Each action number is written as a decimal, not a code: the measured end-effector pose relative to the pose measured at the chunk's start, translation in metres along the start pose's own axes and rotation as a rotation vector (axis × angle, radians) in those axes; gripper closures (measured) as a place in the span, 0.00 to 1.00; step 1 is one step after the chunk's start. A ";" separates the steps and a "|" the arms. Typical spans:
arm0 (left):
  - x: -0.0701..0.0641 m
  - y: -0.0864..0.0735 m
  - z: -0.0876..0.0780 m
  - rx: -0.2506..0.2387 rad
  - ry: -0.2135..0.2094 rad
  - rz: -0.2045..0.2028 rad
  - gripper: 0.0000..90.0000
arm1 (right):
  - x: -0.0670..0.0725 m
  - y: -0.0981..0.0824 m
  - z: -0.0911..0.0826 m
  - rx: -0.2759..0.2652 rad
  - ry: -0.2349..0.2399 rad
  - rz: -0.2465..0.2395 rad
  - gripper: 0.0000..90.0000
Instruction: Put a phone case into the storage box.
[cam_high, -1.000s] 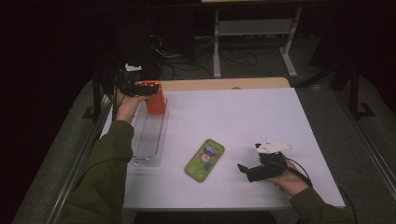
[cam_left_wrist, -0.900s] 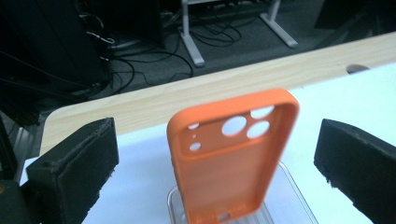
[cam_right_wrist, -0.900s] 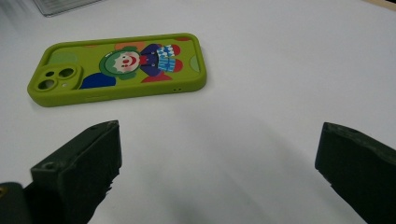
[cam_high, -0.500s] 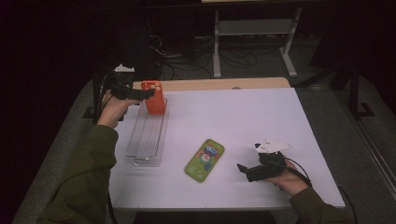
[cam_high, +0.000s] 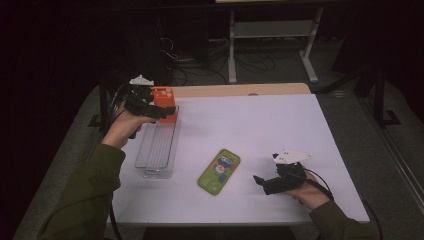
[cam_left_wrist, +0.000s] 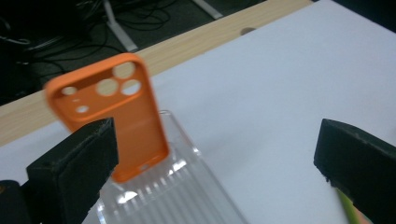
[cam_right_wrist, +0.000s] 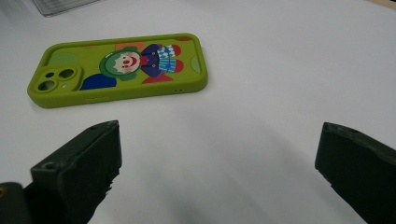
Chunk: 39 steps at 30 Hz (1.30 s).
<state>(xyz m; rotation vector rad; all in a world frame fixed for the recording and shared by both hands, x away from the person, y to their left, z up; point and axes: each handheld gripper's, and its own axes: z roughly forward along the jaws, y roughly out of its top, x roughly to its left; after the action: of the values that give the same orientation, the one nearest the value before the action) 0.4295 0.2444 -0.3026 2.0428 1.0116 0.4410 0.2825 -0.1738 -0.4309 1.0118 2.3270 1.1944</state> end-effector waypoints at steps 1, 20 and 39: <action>-0.003 -0.001 0.001 -0.005 -0.006 -0.004 0.00 | 0.000 0.000 0.000 0.000 -0.002 0.002 0.00; -0.060 -0.022 0.016 0.014 -0.140 0.087 0.00 | -0.002 0.002 0.000 -0.006 -0.005 0.020 0.00; -0.119 -0.039 0.048 0.148 -0.254 0.156 0.00 | -0.002 0.002 -0.001 -0.008 0.002 0.001 0.00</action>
<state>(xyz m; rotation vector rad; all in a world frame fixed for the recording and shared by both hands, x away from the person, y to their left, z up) 0.3643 0.1415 -0.3585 2.2523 0.7542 0.1832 0.2846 -0.1750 -0.4286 1.0097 2.3214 1.2052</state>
